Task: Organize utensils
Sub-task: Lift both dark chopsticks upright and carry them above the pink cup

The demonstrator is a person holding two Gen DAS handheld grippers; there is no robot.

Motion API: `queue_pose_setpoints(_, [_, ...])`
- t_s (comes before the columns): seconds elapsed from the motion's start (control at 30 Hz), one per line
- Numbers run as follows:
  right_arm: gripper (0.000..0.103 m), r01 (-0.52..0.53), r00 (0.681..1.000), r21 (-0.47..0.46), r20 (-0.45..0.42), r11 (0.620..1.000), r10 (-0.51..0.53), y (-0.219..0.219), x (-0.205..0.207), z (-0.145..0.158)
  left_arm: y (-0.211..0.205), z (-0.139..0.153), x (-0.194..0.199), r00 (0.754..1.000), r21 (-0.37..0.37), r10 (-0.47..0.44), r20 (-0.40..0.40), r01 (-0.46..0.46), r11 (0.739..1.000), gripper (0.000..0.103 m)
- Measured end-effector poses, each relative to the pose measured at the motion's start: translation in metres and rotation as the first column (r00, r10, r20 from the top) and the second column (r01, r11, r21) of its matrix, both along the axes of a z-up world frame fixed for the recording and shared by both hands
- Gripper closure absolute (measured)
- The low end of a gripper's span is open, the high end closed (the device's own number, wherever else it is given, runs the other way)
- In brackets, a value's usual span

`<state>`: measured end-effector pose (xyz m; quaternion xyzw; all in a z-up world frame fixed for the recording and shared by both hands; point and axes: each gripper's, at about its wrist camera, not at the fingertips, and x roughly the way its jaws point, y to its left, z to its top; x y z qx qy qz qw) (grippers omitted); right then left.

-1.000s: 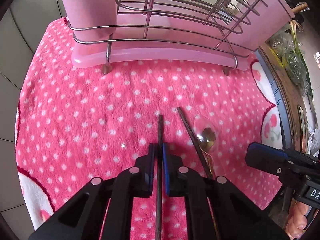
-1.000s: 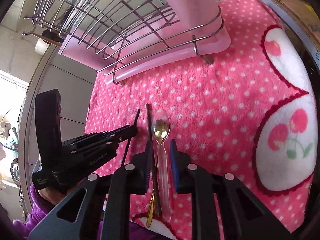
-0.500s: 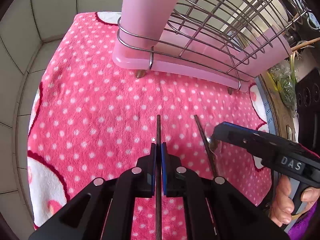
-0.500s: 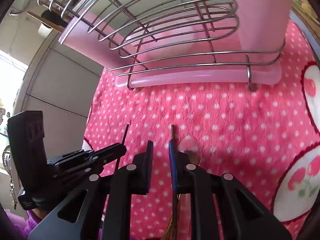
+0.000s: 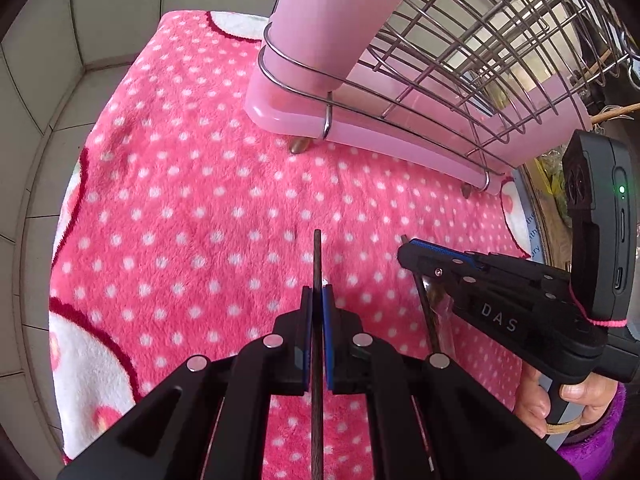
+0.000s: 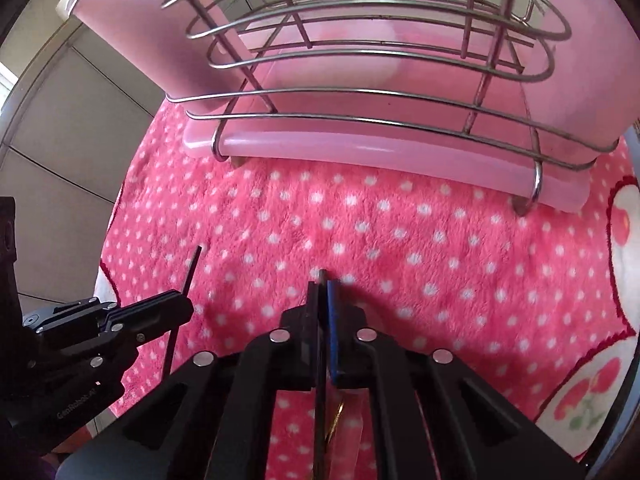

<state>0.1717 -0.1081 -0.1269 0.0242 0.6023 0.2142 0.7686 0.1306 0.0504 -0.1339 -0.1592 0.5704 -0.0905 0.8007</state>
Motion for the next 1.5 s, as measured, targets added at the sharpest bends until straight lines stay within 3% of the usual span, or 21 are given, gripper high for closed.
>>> queue_pose_setpoints(0.17, [0.098,0.050,0.999,0.105,0.012,0.993,-0.052,-0.022,-0.006,0.009,0.007,0.016,-0.008,0.998,-0.036,0.022,0.055,-0.020,0.999,0.099])
queue_pose_setpoints(0.3, [0.098,0.073,0.992,0.176,0.090,0.982,-0.090,-0.040,-0.019,0.033,0.014,0.035,-0.017,0.991,-0.054,0.051,0.122,-0.044,0.998,0.099])
queue_pose_setpoints(0.57, [0.099,0.092,0.956,0.288,0.244,0.953,-0.166,-0.073,-0.049,0.085,0.015,0.078,-0.040,0.943,-0.063,0.104,0.315,-0.089,0.994,0.099])
queue_pose_setpoints(0.73, [0.099,0.093,0.918,0.336,0.335,0.937,-0.211,-0.096,-0.067,0.117,0.012,0.105,-0.054,0.882,-0.047,0.129,0.453,-0.121,0.992,0.099])
queue_pose_setpoints(0.9, [0.099,0.101,0.870,0.382,0.413,0.918,-0.268,-0.118,-0.075,0.151,0.014,0.131,-0.058,0.826,-0.061,0.157,0.542,-0.148,0.987,0.099])
queue_pose_setpoints(1.17, [0.099,0.099,0.776,0.405,0.540,0.909,-0.325,-0.139,-0.077,0.203,0.018,0.183,-0.052,0.708,-0.077,0.195,0.679,-0.196,0.978,0.099])
queue_pose_setpoints(1.3, [0.099,0.099,0.717,0.394,0.609,0.914,-0.340,-0.146,-0.071,0.227,0.017,0.204,-0.044,0.665,-0.085,0.203,0.719,-0.205,0.975,0.099])
queue_pose_setpoints(1.5, [0.099,0.104,0.666,0.388,0.657,0.916,-0.354,-0.151,-0.054,0.249,0.014,0.229,-0.032,0.616,-0.093,0.205,0.760,-0.209,0.973,0.099])
